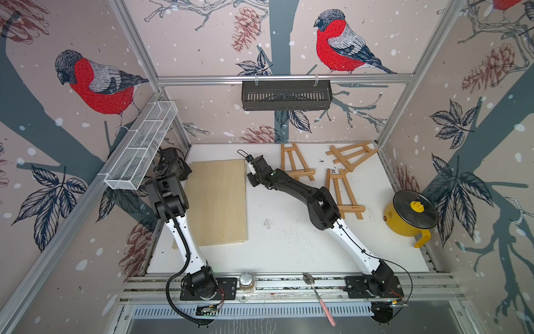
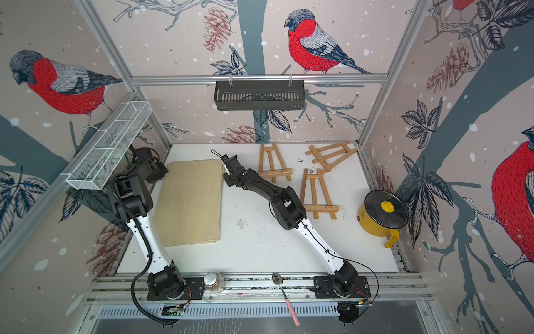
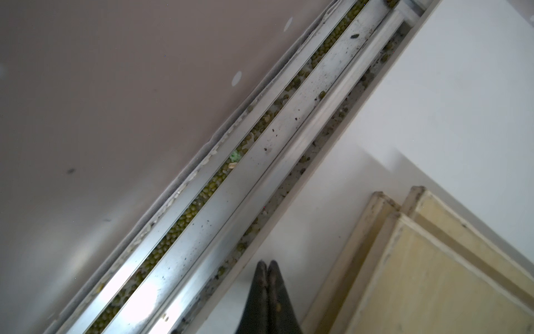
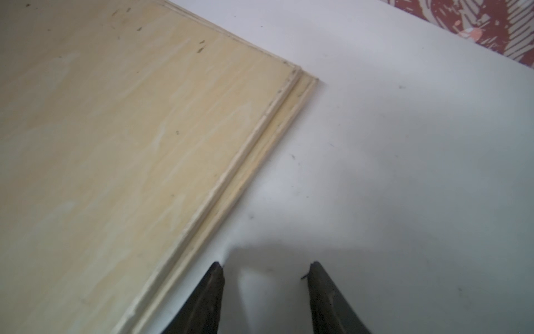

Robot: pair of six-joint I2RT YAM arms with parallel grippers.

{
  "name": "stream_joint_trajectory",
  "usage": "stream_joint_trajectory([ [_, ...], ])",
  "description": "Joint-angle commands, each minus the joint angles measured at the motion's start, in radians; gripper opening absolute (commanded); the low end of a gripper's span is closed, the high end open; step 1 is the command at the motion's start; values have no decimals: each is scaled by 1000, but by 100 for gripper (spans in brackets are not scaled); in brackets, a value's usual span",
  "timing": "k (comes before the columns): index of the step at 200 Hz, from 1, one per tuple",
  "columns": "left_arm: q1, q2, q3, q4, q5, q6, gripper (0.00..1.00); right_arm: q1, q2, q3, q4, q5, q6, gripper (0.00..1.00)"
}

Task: Disassemble the easel
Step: Adjust the drawing board at the center of the board.

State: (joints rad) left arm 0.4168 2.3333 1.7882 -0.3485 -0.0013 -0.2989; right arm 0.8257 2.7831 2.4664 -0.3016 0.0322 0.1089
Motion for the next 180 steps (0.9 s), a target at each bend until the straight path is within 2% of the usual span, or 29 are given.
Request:
stream_joint_trajectory([
  [1, 3, 11, 2, -34, 41, -14, 0, 10, 10, 8, -24, -24, 9, 49],
  [180, 3, 78, 75, -26, 227, -46, 0, 10, 16, 10, -11, -19, 5, 50],
])
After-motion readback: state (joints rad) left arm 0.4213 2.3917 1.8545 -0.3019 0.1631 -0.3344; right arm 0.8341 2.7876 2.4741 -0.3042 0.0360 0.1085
